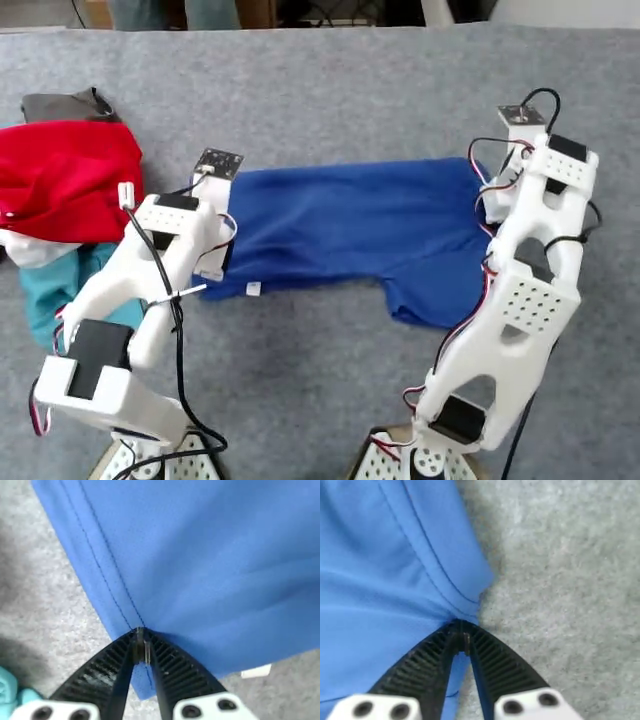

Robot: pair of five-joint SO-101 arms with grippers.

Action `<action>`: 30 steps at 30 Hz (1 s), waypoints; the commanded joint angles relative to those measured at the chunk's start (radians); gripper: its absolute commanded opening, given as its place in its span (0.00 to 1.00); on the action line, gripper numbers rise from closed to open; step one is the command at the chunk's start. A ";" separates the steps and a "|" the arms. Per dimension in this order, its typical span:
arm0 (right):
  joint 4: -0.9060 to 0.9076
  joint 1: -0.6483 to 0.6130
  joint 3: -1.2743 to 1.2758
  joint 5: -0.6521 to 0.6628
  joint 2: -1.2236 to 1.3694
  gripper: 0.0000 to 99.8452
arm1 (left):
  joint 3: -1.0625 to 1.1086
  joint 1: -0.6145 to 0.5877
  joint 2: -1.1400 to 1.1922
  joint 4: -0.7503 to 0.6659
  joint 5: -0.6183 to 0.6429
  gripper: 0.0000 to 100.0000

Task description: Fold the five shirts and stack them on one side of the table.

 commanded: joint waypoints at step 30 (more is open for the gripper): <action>-0.109 0.098 0.467 0.014 -0.314 0.01 | 0.300 0.156 -0.525 0.087 0.017 0.03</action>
